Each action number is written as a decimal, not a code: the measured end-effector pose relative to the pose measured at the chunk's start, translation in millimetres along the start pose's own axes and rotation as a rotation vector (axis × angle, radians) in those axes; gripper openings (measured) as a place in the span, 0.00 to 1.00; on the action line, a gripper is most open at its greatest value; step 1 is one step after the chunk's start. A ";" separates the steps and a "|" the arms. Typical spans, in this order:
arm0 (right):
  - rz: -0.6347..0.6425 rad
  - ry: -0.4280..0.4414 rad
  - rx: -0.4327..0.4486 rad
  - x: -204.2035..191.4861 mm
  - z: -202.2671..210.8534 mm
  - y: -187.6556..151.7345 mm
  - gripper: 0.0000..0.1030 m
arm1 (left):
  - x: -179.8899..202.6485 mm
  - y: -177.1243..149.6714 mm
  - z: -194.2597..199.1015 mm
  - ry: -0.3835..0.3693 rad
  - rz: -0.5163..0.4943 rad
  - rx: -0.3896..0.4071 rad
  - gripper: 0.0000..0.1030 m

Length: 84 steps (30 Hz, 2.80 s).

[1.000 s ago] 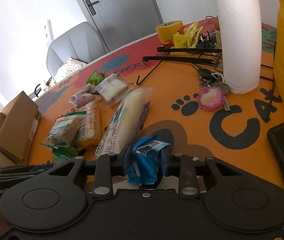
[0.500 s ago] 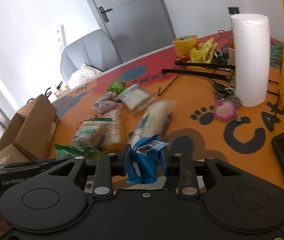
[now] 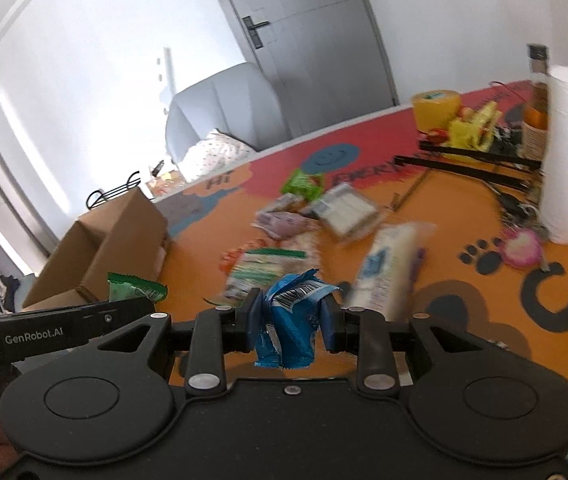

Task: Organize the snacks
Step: 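Carry both snacks over the cardboard box and open both tools to drop them, then move both tools back to the snack pile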

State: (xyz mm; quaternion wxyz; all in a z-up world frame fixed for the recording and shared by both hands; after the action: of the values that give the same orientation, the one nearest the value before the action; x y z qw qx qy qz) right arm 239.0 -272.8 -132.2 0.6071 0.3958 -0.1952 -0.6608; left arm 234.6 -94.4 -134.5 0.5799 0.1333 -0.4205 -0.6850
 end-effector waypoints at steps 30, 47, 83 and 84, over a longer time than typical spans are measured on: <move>0.130 0.201 -0.012 -133.3 -30.6 36.9 0.28 | -102.2 54.1 74.9 0.166 0.096 0.162 0.27; 0.214 0.323 -0.034 -208.5 -54.6 46.6 0.28 | -159.4 66.5 85.2 0.269 0.178 0.175 0.29; 0.142 0.192 0.022 -144.0 -31.9 41.7 1.00 | -150.5 42.4 99.9 0.345 0.230 0.191 1.00; 0.134 0.182 0.028 -139.0 -30.7 41.9 1.00 | -147.0 42.0 98.9 0.337 0.225 0.191 1.00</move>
State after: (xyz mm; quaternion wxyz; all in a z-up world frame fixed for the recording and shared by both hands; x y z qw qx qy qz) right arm 282.5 -140.8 -80.3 0.6595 0.4485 -0.1743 -0.5776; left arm 239.8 81.6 -88.2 0.6993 0.2525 -0.3930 -0.5411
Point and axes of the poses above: each gripper's, at about its wrist camera, not at the fingertips, and z roughly against the way its jaws point, x to its right, y to its top, the point moved 9 cm from there along -z, roughly the way its jaws point, and after that the axes turned 7 degrees about -y, right-handed, at the moved point
